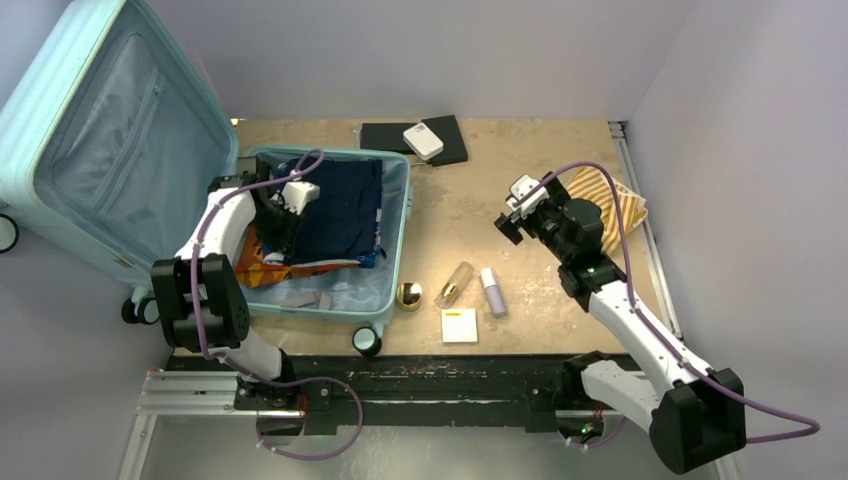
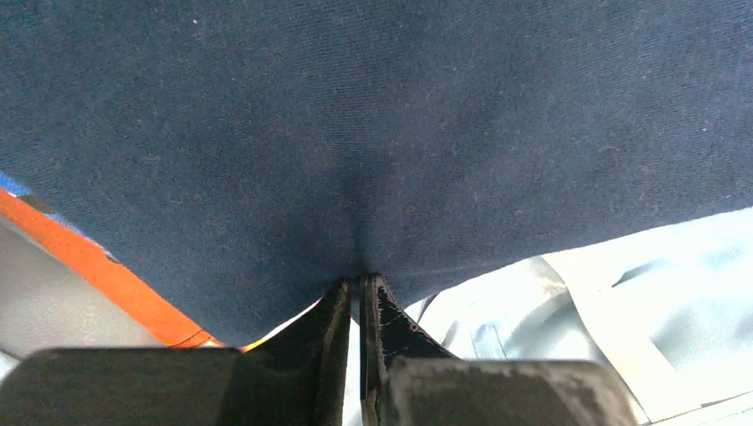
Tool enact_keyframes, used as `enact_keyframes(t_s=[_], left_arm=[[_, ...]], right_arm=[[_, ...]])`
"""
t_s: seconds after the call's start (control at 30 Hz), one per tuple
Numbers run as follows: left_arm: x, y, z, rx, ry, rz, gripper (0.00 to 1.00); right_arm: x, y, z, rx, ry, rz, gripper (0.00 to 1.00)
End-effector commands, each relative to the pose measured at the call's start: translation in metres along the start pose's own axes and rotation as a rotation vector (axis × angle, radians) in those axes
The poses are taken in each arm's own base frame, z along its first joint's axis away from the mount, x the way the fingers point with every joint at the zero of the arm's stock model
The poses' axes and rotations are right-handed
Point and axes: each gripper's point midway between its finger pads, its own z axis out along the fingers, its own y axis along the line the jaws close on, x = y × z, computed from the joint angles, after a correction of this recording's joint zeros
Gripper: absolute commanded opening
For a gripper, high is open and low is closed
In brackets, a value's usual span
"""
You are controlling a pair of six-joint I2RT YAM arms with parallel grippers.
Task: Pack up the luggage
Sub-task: Place the clothes in the luggage, then pick up the clothes from the corner of the board.
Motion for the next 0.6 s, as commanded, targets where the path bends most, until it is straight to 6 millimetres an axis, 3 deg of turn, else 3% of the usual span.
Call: enact_keyframes(t_s=[0.0,0.13,0.3,0.4,0.57], left_arm=[[-0.004,0.003,-0.010,-0.048,-0.050,0.050,0.07],[-0.031,0.004,-0.045,-0.085,-0.146,0.053,0.29],[-0.074,-0.004,-0.094,-0.075,-0.313,0.047,0.61],[-0.091,-0.015,-0.108,-0.025,-0.376,0.042,0.69],[-0.104,-0.037,-0.099,-0.009,-0.371,0.086,0.73]], right_arm=[[-0.015,-0.035,0.004,0.115,-0.007,0.023,0.98],[0.000,-0.070,0.012,0.188,0.066,0.059,0.98],[0.043,-0.102,0.030,0.261,0.227,0.037,0.98],[0.071,-0.110,0.035,0.273,0.321,-0.025,0.98],[0.122,-0.123,0.031,0.287,0.459,-0.082,0.99]])
